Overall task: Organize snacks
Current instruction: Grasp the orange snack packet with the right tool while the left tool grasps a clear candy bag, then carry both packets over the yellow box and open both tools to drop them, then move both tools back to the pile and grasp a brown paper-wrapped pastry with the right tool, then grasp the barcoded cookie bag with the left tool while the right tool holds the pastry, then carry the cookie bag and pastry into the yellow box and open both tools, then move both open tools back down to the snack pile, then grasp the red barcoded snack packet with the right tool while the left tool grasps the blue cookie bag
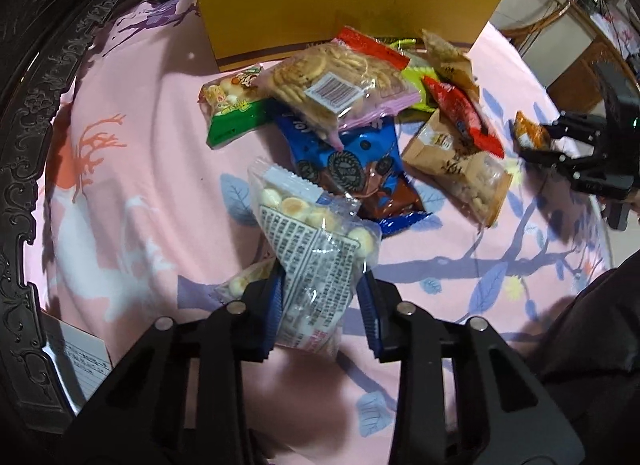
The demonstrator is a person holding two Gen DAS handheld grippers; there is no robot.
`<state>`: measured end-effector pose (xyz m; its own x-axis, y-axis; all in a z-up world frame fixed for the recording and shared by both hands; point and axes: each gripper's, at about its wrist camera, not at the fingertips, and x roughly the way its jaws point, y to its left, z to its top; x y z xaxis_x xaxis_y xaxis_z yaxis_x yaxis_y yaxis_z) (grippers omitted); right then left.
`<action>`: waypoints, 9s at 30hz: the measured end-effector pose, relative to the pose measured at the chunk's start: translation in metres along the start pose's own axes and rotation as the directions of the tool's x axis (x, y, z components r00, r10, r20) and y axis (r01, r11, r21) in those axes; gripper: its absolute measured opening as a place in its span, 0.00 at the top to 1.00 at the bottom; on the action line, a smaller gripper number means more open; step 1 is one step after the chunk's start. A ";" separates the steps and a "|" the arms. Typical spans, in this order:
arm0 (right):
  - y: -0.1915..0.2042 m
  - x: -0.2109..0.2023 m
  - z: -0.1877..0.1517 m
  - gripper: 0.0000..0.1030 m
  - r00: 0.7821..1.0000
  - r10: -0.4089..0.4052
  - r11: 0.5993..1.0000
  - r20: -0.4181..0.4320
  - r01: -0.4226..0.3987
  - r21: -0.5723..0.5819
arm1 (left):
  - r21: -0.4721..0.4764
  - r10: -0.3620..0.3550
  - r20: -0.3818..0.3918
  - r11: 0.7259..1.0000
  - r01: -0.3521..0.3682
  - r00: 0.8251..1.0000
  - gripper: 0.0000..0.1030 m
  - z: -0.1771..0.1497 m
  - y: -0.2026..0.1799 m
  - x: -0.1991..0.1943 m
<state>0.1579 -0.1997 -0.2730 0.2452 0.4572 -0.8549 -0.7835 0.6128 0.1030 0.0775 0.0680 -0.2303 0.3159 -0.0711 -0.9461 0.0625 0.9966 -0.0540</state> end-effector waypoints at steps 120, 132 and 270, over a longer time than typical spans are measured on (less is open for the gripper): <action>-0.025 0.060 0.110 0.62 0.999 -0.014 0.854 -0.029 0.027 0.519 | -0.342 0.110 0.307 0.940 0.001 0.945 0.02 0.057 0.024 -0.067; -0.021 0.019 0.096 0.71 0.998 -0.010 0.831 0.058 -0.024 0.555 | -0.343 0.069 0.248 0.939 0.021 0.966 0.02 0.066 0.016 -0.046; 0.014 0.032 0.093 0.31 0.992 0.124 0.812 -0.005 -0.098 0.576 | -0.448 0.186 0.233 0.892 -0.065 0.955 0.02 0.072 0.038 -0.042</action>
<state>0.2080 -0.1160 -0.2516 0.1434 0.5261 -0.8382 -0.3311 0.8237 0.4603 0.1345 0.1059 -0.1698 0.5334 0.1080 -0.8389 -0.3884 0.9123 -0.1295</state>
